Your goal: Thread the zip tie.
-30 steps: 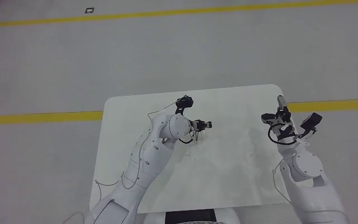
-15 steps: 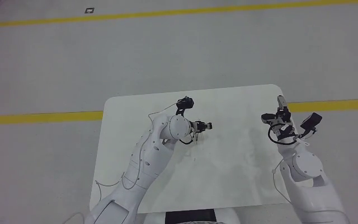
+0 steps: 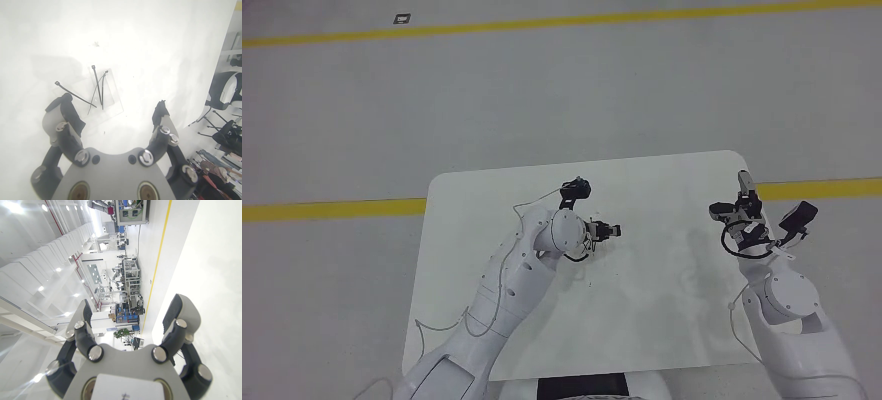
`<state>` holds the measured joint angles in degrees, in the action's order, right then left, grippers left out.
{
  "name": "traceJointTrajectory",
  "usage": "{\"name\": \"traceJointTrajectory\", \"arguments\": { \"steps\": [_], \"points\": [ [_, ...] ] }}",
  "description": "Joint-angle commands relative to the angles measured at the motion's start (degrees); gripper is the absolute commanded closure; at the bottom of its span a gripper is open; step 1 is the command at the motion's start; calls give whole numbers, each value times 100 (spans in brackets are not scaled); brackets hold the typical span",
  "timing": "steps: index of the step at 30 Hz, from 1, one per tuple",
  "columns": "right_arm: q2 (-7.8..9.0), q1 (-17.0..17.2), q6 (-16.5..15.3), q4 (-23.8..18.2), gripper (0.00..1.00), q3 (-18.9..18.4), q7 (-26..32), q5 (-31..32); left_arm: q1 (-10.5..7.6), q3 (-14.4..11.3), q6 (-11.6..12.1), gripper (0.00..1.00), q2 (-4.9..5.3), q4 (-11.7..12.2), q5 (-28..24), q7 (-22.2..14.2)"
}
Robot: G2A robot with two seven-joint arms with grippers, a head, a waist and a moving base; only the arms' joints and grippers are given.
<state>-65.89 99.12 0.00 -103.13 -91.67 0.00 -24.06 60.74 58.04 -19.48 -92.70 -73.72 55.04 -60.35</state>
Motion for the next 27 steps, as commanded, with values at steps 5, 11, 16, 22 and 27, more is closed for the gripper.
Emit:
{"name": "traceJointTrajectory", "arguments": {
  "steps": [5, 11, 16, 22, 27],
  "points": [
    [0, 0, 0, 0, 0, 0, 0, 0, 67, -47, 140, 0, 19, -6, -2, 134],
    [0, 0, 0, 0, 0, 0, 0, 0, 74, -55, 100, 0, 33, -16, 65, 175],
    [0, 0, 0, 0, 0, 0, 0, 0, 137, -59, 156, 0, 39, -77, 20, 330],
    [0, 0, 0, 0, 0, 0, 0, 0, 273, -88, 115, 0, 96, -360, 47, 412],
    [0, 0, 0, 0, 0, 0, 0, 0, 313, -137, 0, 37, 136, -467, 141, 405]
  ]
}}
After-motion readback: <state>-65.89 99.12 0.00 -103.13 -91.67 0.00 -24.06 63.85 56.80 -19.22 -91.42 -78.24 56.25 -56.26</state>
